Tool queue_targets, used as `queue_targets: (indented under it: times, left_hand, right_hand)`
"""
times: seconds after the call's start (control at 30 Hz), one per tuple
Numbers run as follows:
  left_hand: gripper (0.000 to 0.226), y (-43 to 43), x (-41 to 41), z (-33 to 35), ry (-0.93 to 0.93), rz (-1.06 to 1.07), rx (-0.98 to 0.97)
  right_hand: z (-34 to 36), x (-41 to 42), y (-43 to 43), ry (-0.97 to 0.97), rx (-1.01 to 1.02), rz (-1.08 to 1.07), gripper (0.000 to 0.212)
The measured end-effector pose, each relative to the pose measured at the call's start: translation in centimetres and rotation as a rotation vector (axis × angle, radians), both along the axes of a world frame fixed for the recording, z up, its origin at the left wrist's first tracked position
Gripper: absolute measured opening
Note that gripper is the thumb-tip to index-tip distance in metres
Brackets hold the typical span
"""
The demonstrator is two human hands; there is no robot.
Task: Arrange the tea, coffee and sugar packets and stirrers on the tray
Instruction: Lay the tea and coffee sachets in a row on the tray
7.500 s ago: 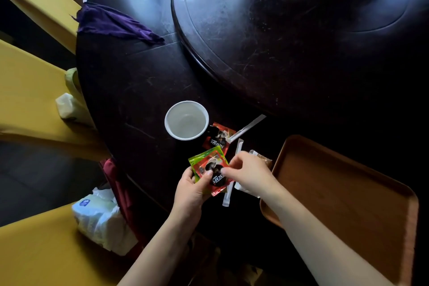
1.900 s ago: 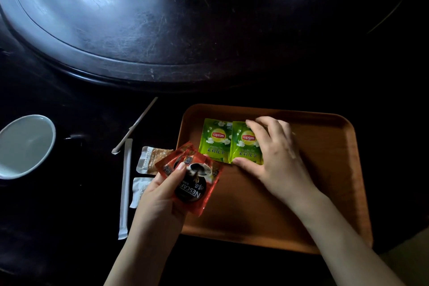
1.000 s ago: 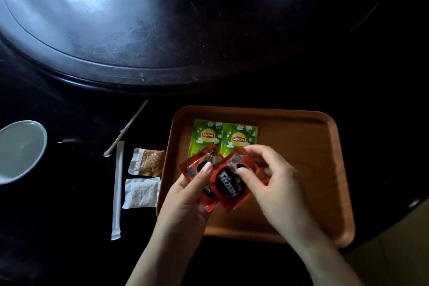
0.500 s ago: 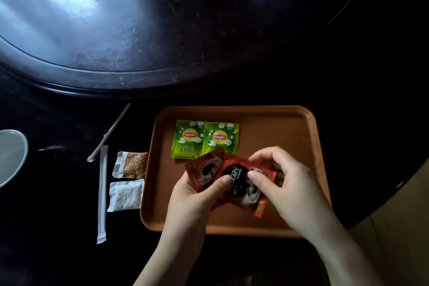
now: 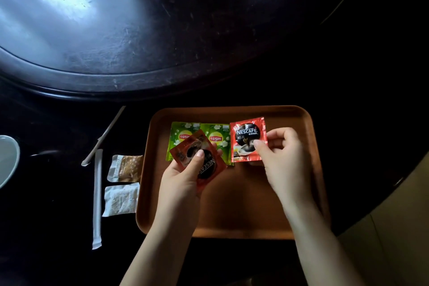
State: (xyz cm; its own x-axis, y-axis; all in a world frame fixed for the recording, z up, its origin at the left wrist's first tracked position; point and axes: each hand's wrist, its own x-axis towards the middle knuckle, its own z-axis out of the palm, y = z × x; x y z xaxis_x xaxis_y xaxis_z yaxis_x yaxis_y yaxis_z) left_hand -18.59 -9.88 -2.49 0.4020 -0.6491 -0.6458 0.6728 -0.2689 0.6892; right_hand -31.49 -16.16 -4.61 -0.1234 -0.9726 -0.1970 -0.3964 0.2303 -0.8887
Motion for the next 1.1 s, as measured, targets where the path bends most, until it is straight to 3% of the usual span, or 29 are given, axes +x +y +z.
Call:
queue_targets:
  times: [0.1,0.3,0.6,0.73,0.87,0.97,1.1]
  left_hand:
    - [0.016,0.1,0.2,0.0,0.019,-0.004,-0.008]
    - [0.027,0.2,0.6,0.1,0.063,-0.017,-0.030]
    - [0.036,0.3,0.6,0.5,0.092,-0.030,-0.021]
    - [0.030,0.3,0.1,0.8,0.127,-0.070,-0.046]
    - [0.028,0.5,-1.5,0.9,0.155,-0.180,-0.111]
    - [0.020,0.8,-2.3,1.0,0.138,-0.256,-0.127]
    - [0.030,0.4,-2.3,0.8,0.024,-0.315,-0.105]
  right_hand:
    - [-0.3,0.6,0.3,0.060,-0.012,0.001,0.024]
    - [-0.1,0.6,0.6,0.359,-0.105,0.044,0.025]
    - [-0.5,0.7,1.0,0.518,-0.195,0.022,0.028]
    - [0.9,0.1,2.0,0.343,-0.268,0.174,0.022]
    - [1.7,0.2,4.1,0.022,-0.063,0.375,0.020]
    - [2.0,-0.8,4.6,-0.191,0.082,0.288,0.007]
    - [2.2,-2.4,4.3,-0.372,0.232,0.116,0.003]
